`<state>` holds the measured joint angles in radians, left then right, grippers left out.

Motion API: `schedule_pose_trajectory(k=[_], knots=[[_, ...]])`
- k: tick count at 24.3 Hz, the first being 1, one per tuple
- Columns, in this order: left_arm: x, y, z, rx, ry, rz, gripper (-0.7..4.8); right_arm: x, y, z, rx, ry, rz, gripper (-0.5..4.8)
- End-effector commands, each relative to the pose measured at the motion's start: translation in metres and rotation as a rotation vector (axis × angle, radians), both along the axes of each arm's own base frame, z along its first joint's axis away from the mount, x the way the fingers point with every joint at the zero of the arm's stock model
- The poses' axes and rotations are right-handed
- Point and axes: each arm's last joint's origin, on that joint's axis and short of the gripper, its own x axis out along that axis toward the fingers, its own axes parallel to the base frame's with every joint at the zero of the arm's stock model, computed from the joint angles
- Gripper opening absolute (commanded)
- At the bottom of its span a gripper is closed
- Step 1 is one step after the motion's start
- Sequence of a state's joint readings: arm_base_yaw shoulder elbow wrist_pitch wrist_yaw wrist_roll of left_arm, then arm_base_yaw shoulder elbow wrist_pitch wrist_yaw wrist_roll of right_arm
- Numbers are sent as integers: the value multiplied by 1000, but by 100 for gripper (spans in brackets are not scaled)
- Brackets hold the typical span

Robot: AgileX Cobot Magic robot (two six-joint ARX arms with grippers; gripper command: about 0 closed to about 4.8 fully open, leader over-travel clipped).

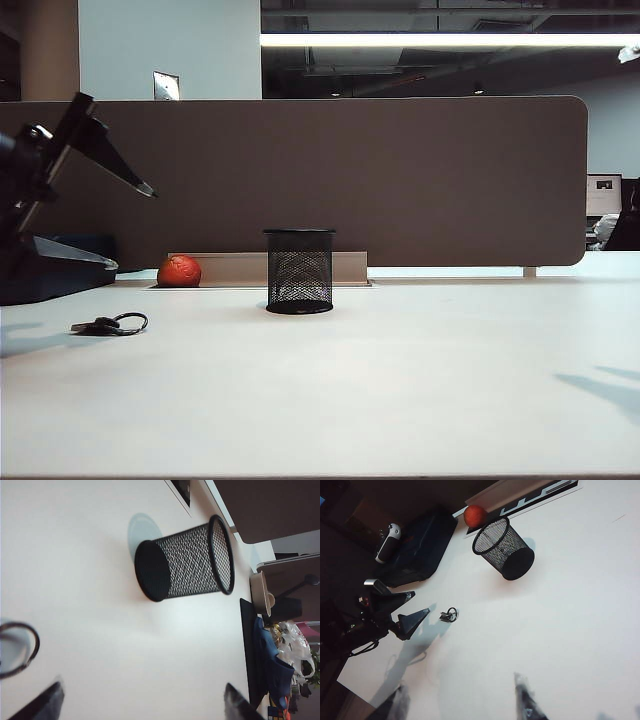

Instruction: Pick up a bunch of keys from the table, then put them into the black basket.

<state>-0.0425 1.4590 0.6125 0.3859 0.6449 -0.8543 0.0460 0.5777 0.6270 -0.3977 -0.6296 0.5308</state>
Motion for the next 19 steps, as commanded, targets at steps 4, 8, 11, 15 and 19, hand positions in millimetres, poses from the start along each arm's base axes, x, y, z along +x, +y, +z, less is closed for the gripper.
schedule_pose_trajectory(k=[4,8,11,15,19], knots=[[17,-5,3,-2,-5,-21,412,0,1,4,11,-25,29,275],[23,-10,-7,0,33,-36,412,-1,1,4,16,-25,41,275],[25,-11,-14,2,58,-38,412,-1,1,4,16,-25,41,275],[26,-12,-19,18,67,-27,412,-1,1,4,15,-25,41,275],[26,-12,-21,23,75,-19,412,-1,1,4,15,-25,40,275]])
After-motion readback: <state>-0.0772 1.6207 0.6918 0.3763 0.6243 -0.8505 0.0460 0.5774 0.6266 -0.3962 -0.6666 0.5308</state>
